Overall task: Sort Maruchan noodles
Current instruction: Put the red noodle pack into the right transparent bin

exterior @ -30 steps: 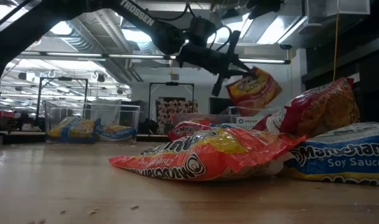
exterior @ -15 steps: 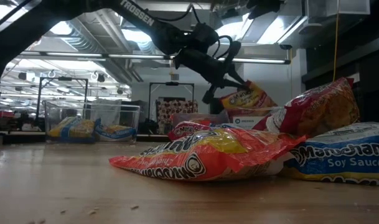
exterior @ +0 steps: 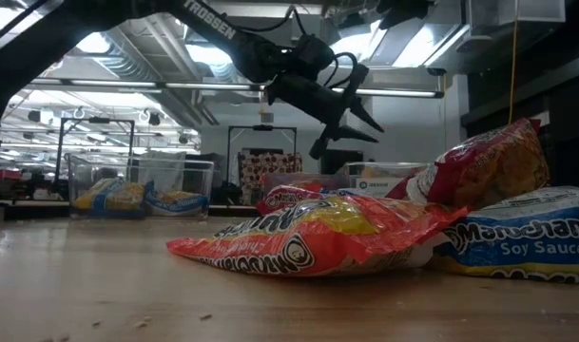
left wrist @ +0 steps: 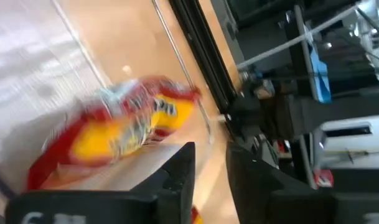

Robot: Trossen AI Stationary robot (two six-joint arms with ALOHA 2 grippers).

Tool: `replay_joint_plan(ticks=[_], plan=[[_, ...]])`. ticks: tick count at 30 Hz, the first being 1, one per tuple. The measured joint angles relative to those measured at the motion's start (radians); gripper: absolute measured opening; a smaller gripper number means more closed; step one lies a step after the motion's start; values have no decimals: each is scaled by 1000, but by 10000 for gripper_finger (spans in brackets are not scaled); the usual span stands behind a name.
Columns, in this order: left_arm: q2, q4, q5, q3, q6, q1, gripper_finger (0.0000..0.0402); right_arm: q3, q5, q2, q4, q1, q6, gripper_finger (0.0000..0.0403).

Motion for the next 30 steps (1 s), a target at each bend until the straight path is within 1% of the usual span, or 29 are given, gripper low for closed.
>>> replay_joint_plan(ticks=[2, 4, 6, 9, 11, 14, 16, 18, 21, 22, 23, 24, 25, 27, 29, 30], plan=[[0, 0, -17, 0, 0, 24, 94, 0, 40, 0, -11, 1, -13, 278], [0, 0, -13, 0, -14, 55, 97, 0, 117, 3, -26, 1, -22, 278], [0, 1, 25, 0, -24, 86, 97, 0, 195, 15, -47, 1, -22, 278], [0, 8, 144, 0, -28, 125, 95, 0, 275, 43, -90, 0, -23, 278], [0, 43, 247, -1, -29, 144, 95, -1, 289, 62, -116, 0, -31, 278], [-22, 94, 428, -1, -14, 151, 95, -1, 276, 83, -152, 0, -47, 278], [-67, 66, 520, -1, 41, 130, 94, -1, 271, 87, -172, 0, -48, 278], [-127, -9, 578, -1, 123, 95, 93, -1, 271, 87, -192, 0, -50, 278], [-215, -208, 583, 0, 311, 27, 92, -1, 271, 86, -197, 0, -50, 278], [-244, -297, 568, -1, 395, 2, 92, -1, 271, 85, -198, 0, -50, 278], [-273, -386, 528, -1, 485, -24, 92, -1, 271, 83, -198, 0, -51, 278], [-301, -482, 470, 0, 579, -50, 92, -1, 269, 83, -198, 0, -52, 278], [-330, -582, 390, 0, 677, -80, 92, -1, 268, 83, -199, 0, -57, 278], [-373, -766, 154, 0, 853, -139, 92, -1, 259, 83, -197, 0, -83, 278], [-391, -884, -104, 0, 999, -204, 93, -1, 229, 85, -183, 0, -109, 278], [-393, -931, -203, -1, 1067, -233, 95, -1, 205, 86, -175, 0, -121, 278]])
